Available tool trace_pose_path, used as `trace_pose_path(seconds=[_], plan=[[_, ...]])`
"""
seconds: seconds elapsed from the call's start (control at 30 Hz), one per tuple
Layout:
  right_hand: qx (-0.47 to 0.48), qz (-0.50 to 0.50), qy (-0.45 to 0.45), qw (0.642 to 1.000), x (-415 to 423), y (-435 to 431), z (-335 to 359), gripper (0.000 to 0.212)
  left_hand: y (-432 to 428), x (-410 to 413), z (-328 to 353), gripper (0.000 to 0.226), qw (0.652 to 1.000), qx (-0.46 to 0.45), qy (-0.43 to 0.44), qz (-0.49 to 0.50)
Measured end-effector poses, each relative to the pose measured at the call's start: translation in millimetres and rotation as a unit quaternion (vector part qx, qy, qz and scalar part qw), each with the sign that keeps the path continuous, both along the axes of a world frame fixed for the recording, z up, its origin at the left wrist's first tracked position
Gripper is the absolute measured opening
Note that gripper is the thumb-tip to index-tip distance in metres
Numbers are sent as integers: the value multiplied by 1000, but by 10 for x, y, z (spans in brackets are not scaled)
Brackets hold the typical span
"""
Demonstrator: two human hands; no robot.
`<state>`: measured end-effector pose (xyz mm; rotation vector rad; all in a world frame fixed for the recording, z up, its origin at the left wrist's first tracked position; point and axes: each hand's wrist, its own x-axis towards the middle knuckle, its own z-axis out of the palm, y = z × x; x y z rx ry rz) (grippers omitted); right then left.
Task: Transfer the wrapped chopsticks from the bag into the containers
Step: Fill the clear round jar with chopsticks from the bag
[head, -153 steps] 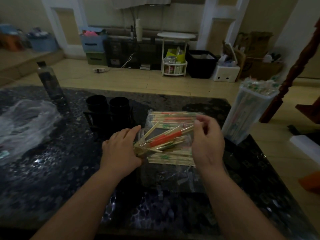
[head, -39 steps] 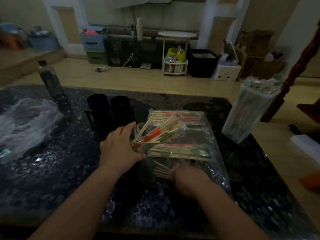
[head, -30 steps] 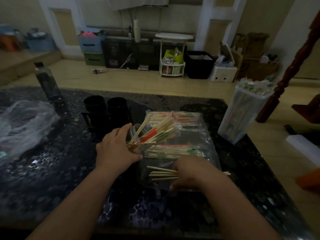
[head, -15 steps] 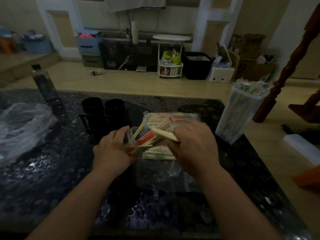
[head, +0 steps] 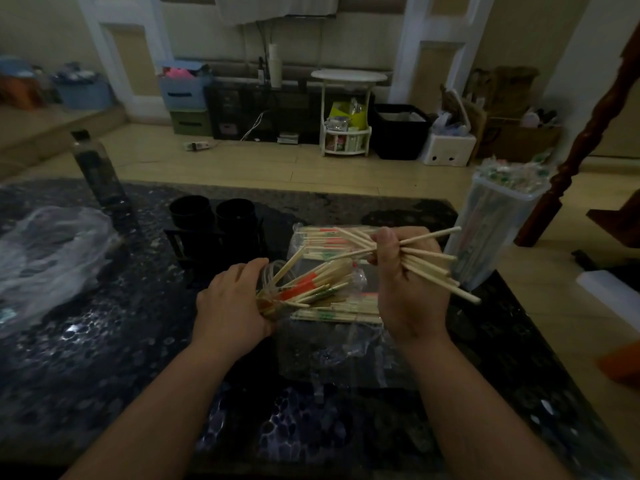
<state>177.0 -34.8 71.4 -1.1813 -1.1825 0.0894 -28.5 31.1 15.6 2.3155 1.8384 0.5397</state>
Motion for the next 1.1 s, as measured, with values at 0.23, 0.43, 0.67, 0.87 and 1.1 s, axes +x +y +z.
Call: trace_pose_path(seconds=[0.23, 0.43, 0.67, 0.87, 1.1], plan=[[-61, 49, 98, 992, -131, -26, -9, 21, -16, 30, -12, 96, 1000, 19, 0, -21], [-106, 67, 137, 982, -151, -37, 2, 20, 2, 20, -53, 94, 999, 36, 0, -25], [-131, 78, 176, 973, -147, -23, 14, 15, 15, 25, -71, 95, 999, 43, 4, -25], [-221, 86, 108, 966, -121, 67, -59, 17, 13, 20, -72, 96, 998, 54, 19, -25], [-204, 76, 157, 963, 0, 87, -85, 12, 13, 25, -56, 100, 999, 38, 22, -25]])
